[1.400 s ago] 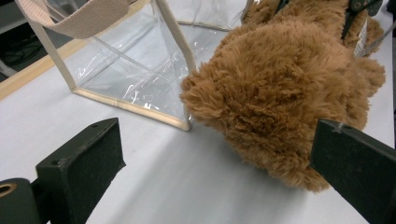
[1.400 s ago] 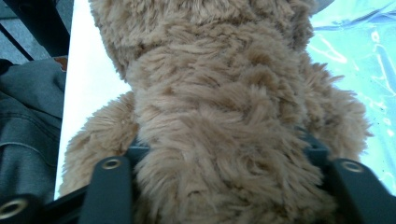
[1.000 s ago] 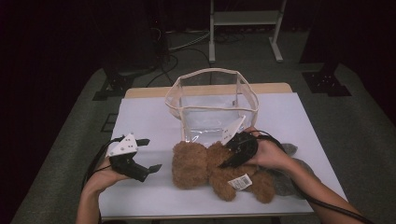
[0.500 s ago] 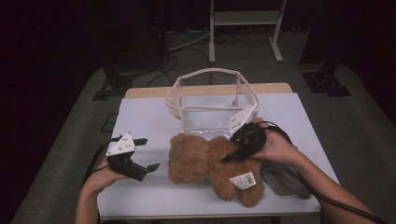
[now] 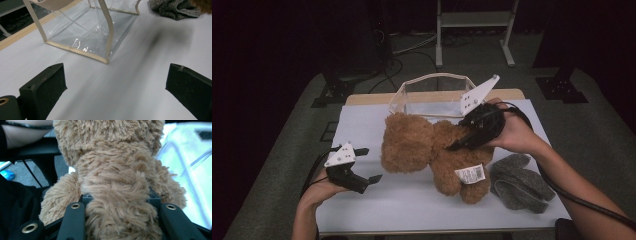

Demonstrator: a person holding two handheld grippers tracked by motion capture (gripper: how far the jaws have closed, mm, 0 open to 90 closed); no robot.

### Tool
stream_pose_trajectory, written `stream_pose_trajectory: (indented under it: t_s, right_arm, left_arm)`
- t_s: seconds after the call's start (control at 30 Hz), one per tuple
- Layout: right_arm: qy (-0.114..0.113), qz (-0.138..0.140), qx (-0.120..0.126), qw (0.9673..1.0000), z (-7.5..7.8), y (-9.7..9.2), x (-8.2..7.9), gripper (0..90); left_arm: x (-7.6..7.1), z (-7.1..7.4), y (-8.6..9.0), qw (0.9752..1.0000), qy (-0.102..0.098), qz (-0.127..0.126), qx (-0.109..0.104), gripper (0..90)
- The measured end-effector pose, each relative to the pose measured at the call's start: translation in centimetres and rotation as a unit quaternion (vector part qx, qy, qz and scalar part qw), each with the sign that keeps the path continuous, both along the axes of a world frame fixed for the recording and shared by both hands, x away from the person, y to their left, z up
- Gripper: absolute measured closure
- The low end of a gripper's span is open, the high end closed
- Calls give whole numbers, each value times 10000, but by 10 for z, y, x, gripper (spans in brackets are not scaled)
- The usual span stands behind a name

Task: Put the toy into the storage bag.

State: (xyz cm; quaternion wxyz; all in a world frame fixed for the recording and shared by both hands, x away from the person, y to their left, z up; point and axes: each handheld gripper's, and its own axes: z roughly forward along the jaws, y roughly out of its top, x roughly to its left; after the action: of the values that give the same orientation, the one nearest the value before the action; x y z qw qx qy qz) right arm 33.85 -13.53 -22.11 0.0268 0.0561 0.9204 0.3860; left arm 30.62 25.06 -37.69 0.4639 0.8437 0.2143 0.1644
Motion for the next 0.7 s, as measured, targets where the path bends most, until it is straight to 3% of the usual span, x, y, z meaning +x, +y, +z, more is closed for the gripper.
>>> stream_pose_trajectory:
  t_s: [0.17,0.33,0.7]
  right_arm:
    - [-109,13,106,9999,38,5,4,569]
    - [-241,-61,9,9997,74,15,16,567]
    - [-405,-371,-52,9985,122,33,62,567]
  left_arm:
    - [0,1,3,10000,-17,26,-42,20]
    - [1,0,3,10000,-12,8,-62,20]
    - [3,-3,4,10000,61,2,-23,20]
